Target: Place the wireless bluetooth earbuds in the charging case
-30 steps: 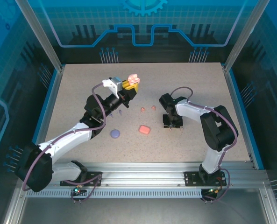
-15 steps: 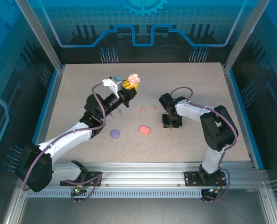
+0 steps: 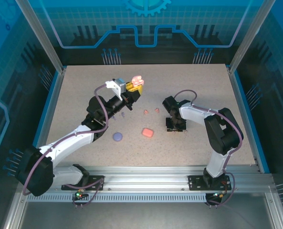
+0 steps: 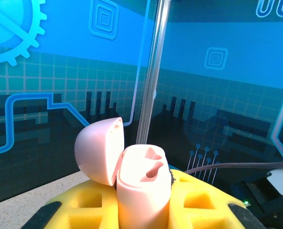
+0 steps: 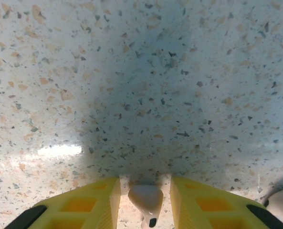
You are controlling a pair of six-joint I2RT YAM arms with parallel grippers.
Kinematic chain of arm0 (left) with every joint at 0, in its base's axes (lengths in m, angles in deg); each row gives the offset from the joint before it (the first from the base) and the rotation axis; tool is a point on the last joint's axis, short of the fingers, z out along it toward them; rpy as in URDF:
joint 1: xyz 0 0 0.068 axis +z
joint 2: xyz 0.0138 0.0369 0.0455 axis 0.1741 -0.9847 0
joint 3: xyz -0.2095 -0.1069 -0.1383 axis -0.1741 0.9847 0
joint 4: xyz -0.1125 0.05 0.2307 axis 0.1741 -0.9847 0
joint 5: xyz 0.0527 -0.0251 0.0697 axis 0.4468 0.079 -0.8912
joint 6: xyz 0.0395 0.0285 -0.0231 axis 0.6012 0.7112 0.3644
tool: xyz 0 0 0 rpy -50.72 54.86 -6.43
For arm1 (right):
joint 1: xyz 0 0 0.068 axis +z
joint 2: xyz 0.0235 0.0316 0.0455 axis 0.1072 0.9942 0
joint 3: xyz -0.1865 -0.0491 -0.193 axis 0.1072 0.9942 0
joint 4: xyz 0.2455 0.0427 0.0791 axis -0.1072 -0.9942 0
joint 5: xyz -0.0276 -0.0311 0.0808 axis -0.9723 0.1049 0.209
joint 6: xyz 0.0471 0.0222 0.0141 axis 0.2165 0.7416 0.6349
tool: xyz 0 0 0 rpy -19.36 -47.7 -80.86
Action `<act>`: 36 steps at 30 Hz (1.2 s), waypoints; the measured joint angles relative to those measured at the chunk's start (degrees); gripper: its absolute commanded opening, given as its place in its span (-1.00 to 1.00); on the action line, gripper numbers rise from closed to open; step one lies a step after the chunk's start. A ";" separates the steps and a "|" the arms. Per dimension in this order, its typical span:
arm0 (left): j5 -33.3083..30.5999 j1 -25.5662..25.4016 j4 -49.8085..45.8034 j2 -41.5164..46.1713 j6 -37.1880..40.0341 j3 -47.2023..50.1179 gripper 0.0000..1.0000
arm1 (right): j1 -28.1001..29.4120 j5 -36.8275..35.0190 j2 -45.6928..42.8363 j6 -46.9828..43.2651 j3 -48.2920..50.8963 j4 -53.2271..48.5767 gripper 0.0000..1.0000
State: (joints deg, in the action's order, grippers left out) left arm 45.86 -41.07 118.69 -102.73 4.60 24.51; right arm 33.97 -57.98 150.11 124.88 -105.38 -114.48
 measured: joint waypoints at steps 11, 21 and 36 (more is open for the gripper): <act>0.22 -0.59 -0.28 0.00 0.02 -0.33 -1.00 | 0.00 0.33 0.02 -0.02 -0.04 0.15 -0.46; 1.14 -0.87 -0.37 0.00 0.15 -0.33 -1.00 | 0.00 0.94 -0.04 -0.46 -0.07 0.37 -0.68; 2.47 -2.27 -1.09 0.00 2.80 -0.48 -1.00 | -0.11 1.42 -14.95 -3.02 2.38 1.62 -0.70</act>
State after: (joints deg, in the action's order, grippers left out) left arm 48.33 -43.35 117.60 -102.73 7.39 24.03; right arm 33.86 -56.56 135.16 121.86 -103.00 -112.86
